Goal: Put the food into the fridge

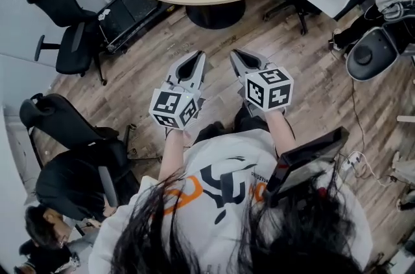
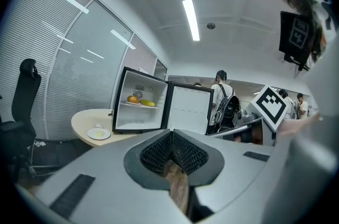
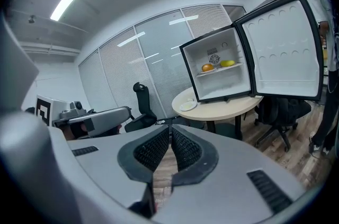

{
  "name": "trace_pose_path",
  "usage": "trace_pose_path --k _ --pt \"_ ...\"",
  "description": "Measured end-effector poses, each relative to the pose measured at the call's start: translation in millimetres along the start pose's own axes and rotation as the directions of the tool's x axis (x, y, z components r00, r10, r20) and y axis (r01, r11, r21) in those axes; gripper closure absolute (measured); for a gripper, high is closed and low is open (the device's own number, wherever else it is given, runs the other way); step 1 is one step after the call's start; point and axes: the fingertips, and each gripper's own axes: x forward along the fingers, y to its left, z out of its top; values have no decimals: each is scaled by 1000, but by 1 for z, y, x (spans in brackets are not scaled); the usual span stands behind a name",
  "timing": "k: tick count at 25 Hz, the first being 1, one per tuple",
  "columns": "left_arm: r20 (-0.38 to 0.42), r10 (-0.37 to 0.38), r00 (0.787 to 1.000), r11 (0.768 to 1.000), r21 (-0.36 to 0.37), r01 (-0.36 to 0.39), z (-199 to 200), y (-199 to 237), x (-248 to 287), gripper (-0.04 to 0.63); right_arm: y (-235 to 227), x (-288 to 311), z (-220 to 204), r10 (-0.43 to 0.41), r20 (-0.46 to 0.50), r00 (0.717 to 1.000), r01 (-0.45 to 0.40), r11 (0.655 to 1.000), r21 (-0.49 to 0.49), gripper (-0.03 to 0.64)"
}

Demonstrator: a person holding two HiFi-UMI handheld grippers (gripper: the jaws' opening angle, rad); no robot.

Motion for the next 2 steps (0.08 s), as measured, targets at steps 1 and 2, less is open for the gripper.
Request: trace_pose_path --k 1,2 --pt "1 5 1000 1000 0 -5 0 1 1 571 -1 1 1 2 -2 1000 -2 1000 -3 589" --pt "2 10 1000 1000 0 -10 1 1 1 571 -2 1 1 5 -4 1000 -5 1000 -6 589"
